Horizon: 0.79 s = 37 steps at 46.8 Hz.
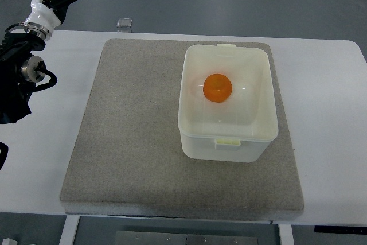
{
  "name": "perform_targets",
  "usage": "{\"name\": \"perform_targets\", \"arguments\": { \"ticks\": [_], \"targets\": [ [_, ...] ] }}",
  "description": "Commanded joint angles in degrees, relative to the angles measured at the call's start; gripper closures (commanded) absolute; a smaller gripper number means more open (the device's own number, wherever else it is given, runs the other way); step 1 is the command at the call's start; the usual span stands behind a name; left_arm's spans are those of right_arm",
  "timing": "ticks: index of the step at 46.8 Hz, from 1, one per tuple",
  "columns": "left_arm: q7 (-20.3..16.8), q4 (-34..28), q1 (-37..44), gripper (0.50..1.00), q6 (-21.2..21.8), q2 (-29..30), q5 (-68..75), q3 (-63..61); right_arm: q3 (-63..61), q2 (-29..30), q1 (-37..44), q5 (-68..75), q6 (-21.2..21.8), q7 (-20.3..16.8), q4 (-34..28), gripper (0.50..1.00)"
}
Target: Put orange in box with left hand
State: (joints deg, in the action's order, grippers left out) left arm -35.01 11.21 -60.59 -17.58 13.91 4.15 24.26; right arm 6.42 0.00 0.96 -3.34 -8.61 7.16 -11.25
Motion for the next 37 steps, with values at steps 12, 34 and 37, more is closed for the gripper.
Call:
{"name": "perform_targets", "arguments": {
  "ticks": [12,34,37],
  "targets": [
    [0.01,-0.66,0.21,0.527,-3.96,-0.55,-4.76,2.55,0.0,0.0,0.01,0.0,0.0,0.05,0.0,0.568],
    [1.52,-1.63,2.32,0.536,-2.55,-3.98,-15.48,4.22,0.0,0.0,0.01,0.0,0.0,0.05,0.0,0.568],
    [1.52,-1.63,2.32,0.536,-2.64,-3.98,-15.92,5.53,0.0,0.0,0.01,0.0,0.0,0.05,0.0,0.568]
  ]
}}
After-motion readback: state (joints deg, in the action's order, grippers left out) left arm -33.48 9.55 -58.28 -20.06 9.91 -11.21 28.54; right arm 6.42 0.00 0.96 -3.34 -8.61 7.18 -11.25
